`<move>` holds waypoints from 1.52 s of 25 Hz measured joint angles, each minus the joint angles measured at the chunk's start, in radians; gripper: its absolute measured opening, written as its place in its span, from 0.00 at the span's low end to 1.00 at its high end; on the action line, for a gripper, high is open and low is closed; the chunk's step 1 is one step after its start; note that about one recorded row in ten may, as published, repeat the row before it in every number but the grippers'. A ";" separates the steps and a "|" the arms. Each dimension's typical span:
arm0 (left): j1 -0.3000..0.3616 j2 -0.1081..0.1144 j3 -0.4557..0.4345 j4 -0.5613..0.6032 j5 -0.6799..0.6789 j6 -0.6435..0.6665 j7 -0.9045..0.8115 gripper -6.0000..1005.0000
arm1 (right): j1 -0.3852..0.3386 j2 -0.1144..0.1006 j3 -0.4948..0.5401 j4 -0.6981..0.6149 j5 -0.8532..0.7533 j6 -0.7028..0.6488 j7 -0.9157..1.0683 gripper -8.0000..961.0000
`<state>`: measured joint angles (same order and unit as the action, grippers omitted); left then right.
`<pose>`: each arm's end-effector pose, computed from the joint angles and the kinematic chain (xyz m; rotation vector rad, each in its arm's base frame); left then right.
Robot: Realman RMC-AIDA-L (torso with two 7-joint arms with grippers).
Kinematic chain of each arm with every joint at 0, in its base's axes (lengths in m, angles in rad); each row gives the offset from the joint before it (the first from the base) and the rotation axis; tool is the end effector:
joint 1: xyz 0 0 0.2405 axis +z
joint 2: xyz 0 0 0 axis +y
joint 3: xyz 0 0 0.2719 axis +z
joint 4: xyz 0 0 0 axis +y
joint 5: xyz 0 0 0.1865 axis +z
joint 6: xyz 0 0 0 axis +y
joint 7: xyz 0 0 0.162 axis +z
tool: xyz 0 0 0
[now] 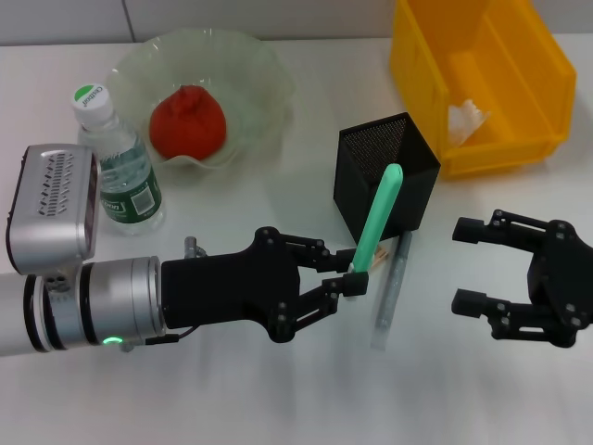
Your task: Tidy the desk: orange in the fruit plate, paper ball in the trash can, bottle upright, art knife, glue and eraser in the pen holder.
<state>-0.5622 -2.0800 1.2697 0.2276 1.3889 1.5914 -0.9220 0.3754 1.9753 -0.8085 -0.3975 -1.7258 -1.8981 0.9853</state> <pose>-0.2129 0.2688 -0.0905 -2.8694 -0.3567 -1.1008 0.2675 0.2414 -0.0005 -2.7402 0.3414 1.1566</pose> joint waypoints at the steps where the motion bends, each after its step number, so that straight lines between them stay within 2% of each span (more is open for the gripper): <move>1: 0.000 0.000 0.000 0.000 0.000 0.000 0.000 0.20 | 0.000 0.000 0.000 0.000 0.000 0.000 0.000 0.82; 6: -0.002 0.000 0.001 0.005 -0.001 0.014 0.001 0.20 | 0.038 -0.004 0.002 0.001 0.006 -0.060 0.041 0.82; 12: -0.011 0.000 0.005 0.004 -0.001 0.029 0.001 0.20 | 0.089 0.011 -0.003 0.008 0.001 -0.053 0.057 0.82; 16: -0.016 0.000 0.014 0.002 -0.001 0.048 0.001 0.20 | 0.101 0.015 -0.005 0.011 0.000 -0.051 0.059 0.82; 22: -0.017 0.000 0.015 0.002 -0.001 0.062 0.001 0.20 | 0.119 0.032 -0.008 0.013 0.000 -0.033 0.060 0.82; 31: -0.022 0.000 0.016 -0.005 -0.007 0.074 0.006 0.20 | 0.145 0.040 -0.012 0.033 -0.012 -0.013 0.063 0.80; 37: -0.022 0.000 0.016 -0.009 -0.014 0.077 0.021 0.20 | 0.168 0.047 -0.014 0.046 -0.046 -0.011 0.071 0.59; 38: -0.022 0.000 0.016 -0.009 -0.014 0.077 0.021 0.20 | 0.168 0.048 -0.014 0.046 -0.047 -0.011 0.071 0.59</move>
<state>-0.5845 -2.0799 1.2855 0.2190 1.3752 1.6687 -0.9015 0.5437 2.0230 -0.8227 -0.3517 -1.7731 -1.9091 1.0566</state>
